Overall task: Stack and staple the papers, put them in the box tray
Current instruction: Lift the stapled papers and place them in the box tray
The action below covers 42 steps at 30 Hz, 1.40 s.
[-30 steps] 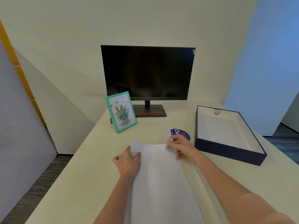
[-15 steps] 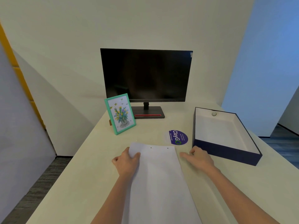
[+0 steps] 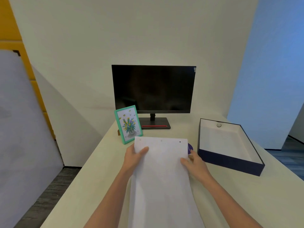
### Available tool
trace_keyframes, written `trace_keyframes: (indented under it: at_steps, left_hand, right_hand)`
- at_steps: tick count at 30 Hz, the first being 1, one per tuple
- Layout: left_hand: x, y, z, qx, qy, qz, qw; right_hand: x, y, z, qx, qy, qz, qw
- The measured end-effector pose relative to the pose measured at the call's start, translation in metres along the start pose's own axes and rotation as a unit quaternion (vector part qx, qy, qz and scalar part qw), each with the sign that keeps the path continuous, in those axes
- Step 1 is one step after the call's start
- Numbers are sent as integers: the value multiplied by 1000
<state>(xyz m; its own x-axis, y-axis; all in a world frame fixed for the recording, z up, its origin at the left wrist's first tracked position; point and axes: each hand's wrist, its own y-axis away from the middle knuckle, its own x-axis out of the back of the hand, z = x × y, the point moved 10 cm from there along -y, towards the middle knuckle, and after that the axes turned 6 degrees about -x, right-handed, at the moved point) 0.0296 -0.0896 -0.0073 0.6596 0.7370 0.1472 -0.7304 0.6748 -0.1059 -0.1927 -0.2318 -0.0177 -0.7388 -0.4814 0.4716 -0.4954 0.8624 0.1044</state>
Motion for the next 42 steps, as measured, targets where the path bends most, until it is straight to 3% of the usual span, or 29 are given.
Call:
trace_keyframes:
  at_steps: [3,9,18,22,33,35,37,40,42]
  left_hand:
    - [-2,6,32,-24,50,-30,998]
    - [19,34,63,-68,9,22,997]
    - [33,111,149,-217,-45,170,960]
    - [34,131,128,-194,-40,195,961]
    - [35,127,86,-131,-13,152,980]
    - [38,126,103,-164,-38,138,976]
    - [38,126,132,-217,-78,117,966]
    - [26,132,185,-324,-189,75,924]
    - [14,139,215,-381,-251,56,888]
  right_hand:
    - [-10,11,-1,-54,-166,-92,980]
    - [18,47,-34,7,-267,-8,964]
    - [54,118,-113,184,-238,128,945]
    - [41,132,-105,177,-196,139,954]
    - [40,126,-85,115,-182,145,966]
    - [75,134,-105,167,-132,218,952]
    - [107,149,-145,248,-5,272,930]
    - [120,158,-198,295,188,217,911]
    - [118,153,-209,276,212,133,928]
